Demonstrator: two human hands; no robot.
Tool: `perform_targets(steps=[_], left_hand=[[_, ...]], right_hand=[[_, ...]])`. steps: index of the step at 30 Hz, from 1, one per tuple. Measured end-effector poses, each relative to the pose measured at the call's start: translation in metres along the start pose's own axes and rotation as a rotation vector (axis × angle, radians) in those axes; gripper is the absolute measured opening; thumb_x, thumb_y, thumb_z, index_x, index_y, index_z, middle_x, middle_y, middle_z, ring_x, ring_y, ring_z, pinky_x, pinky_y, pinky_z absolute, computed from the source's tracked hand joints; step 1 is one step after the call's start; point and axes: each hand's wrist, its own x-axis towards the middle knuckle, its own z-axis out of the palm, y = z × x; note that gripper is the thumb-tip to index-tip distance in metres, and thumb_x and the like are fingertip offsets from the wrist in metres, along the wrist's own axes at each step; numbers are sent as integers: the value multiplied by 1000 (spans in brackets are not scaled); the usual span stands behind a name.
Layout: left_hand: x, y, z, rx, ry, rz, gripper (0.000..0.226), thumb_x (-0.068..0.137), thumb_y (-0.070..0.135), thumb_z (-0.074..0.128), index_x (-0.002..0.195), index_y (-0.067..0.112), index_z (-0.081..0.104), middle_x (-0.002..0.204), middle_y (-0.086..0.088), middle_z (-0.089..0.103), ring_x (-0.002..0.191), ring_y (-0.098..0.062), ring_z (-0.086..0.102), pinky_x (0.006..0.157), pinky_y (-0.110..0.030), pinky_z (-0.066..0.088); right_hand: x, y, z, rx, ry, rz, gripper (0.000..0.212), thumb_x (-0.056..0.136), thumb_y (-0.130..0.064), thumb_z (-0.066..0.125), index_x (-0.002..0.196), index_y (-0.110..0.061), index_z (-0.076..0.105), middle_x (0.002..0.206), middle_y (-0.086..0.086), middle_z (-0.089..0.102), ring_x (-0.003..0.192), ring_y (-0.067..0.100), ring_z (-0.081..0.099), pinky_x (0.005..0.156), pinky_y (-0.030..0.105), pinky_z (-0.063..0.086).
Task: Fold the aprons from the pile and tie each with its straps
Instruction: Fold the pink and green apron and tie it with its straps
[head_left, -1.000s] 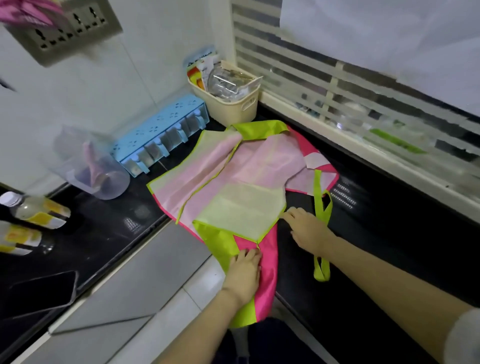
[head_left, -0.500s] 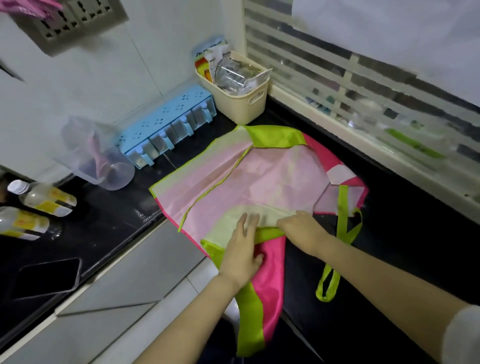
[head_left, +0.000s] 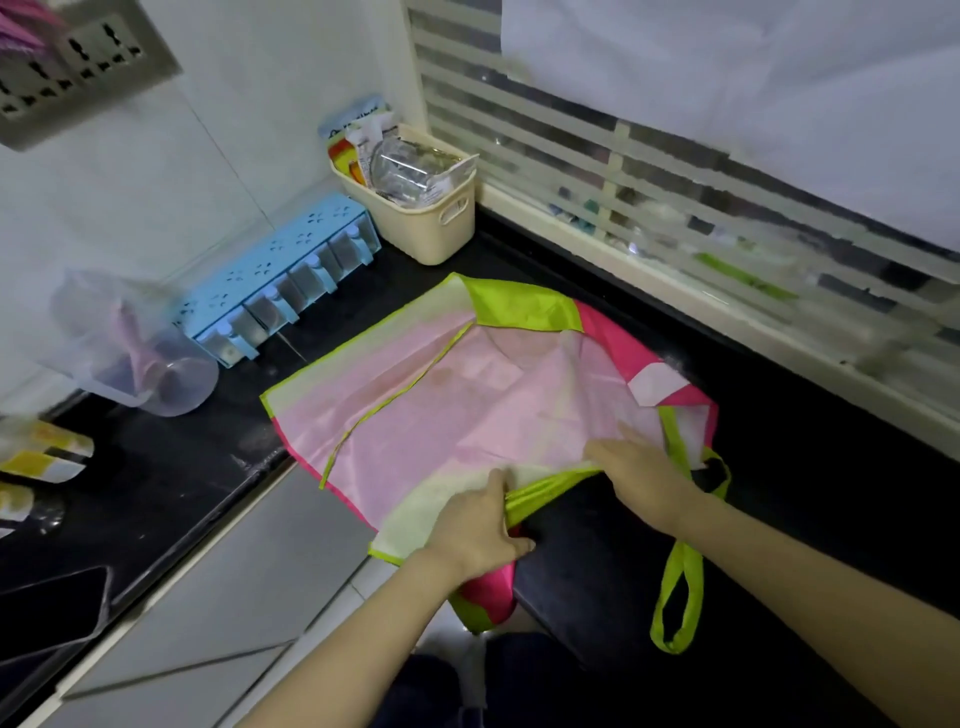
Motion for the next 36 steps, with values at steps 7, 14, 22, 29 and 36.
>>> perform_targets(steps=[7,14,22,29,36], left_hand=[[-1,-33,13,122,-39,-163,85,79,38,65,148,29,15,143,-8,20,128,-31,28,99,-42,36],[-2,-24,41,37,-102,-34,48,81,44,52,120,17,50,118,-2,49,121,-26,43,93,-29,34],[-25,21,62,-925,-303,-46,46,102,40,28,143,20,35,146,13,32,133,0,29,115,-21,16],[-47,16,62,-1008,-61,-30,20,87,0,53,90,18,60,82,2,61,81,-12,55,75,-21,44],[-115,-57,-8,-110,-427,325,61,79,-4,68,134,6,43,123,-5,52,99,8,50,76,-2,36]], right_hand=[[-37,3,-11,-18,-185,199,15,95,-11,32,105,-20,40,94,5,49,95,25,58,69,31,35],[-86,1,9,58,-402,271,8,100,-19,34,107,-17,38,92,-1,58,95,25,59,67,32,30],[-87,-20,-4,403,-125,534,21,99,-39,40,97,-19,46,110,12,61,107,33,56,76,33,35],[-93,-68,-6,593,-119,517,60,77,-35,75,119,-6,43,108,4,54,100,15,51,73,21,33],[-106,-147,11,502,-17,378,33,87,-17,64,112,2,55,109,17,64,106,29,58,83,30,37]])
